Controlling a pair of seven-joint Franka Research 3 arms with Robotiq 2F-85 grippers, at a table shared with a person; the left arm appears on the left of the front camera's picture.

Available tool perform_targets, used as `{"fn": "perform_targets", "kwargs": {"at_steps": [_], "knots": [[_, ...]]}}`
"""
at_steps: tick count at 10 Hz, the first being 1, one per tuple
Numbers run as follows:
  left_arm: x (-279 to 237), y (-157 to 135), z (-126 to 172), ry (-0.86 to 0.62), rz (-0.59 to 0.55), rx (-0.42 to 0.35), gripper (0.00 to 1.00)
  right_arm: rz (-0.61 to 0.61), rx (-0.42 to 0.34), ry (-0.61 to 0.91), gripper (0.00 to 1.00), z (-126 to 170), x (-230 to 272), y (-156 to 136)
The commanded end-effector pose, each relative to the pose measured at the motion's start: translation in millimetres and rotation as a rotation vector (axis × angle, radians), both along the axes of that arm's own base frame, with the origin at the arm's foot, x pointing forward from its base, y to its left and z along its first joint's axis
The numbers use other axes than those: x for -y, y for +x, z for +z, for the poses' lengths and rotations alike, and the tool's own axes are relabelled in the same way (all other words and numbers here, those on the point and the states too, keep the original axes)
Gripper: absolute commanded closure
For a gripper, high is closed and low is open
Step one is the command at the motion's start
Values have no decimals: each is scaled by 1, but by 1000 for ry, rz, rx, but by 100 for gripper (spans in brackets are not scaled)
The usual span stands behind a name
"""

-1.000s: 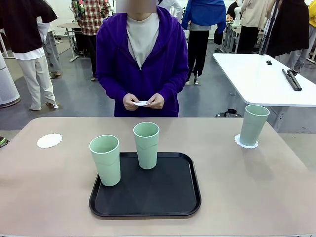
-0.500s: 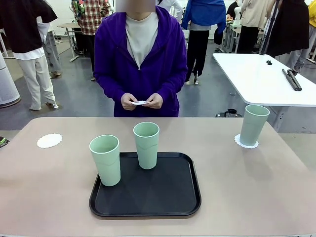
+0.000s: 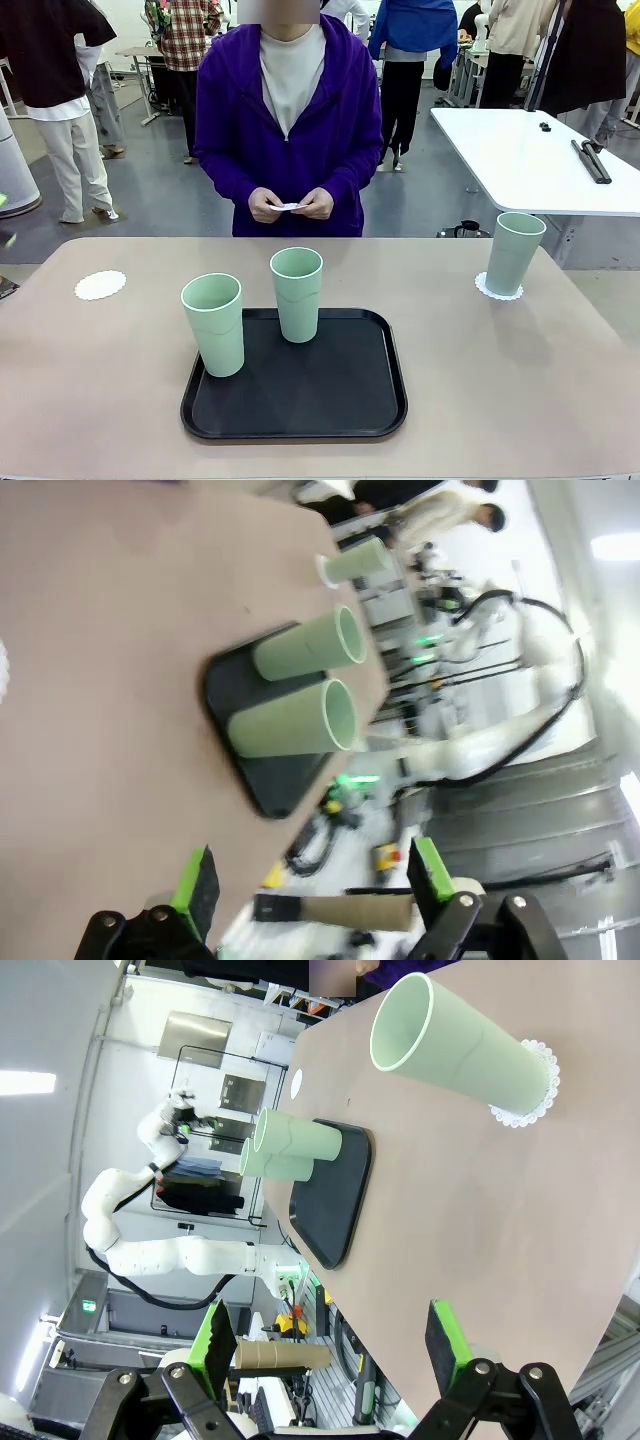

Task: Place coasters on the table and set cups on them.
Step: Take one Reusable plastic cup from the Flat Tray and place it on a coaster set by the human.

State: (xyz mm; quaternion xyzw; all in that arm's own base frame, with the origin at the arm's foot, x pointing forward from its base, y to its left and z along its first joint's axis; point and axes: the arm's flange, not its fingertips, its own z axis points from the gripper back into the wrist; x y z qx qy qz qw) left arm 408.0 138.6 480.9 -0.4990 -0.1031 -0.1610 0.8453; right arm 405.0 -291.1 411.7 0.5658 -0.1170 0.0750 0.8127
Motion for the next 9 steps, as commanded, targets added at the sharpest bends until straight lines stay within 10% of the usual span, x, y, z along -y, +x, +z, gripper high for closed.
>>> {"fn": "perform_targets", "kwargs": {"at_steps": [1,5,9], "knots": [[19,28,29,189,-91,112,0,-1,-2,-3,0,0,0,0],[117,30,24,457,-556,270,0,-1,-2,-3,0,0,0,0],[207,36,-8,655,-639,472,0,-1,-2,-3,0,0,0,0]]}}
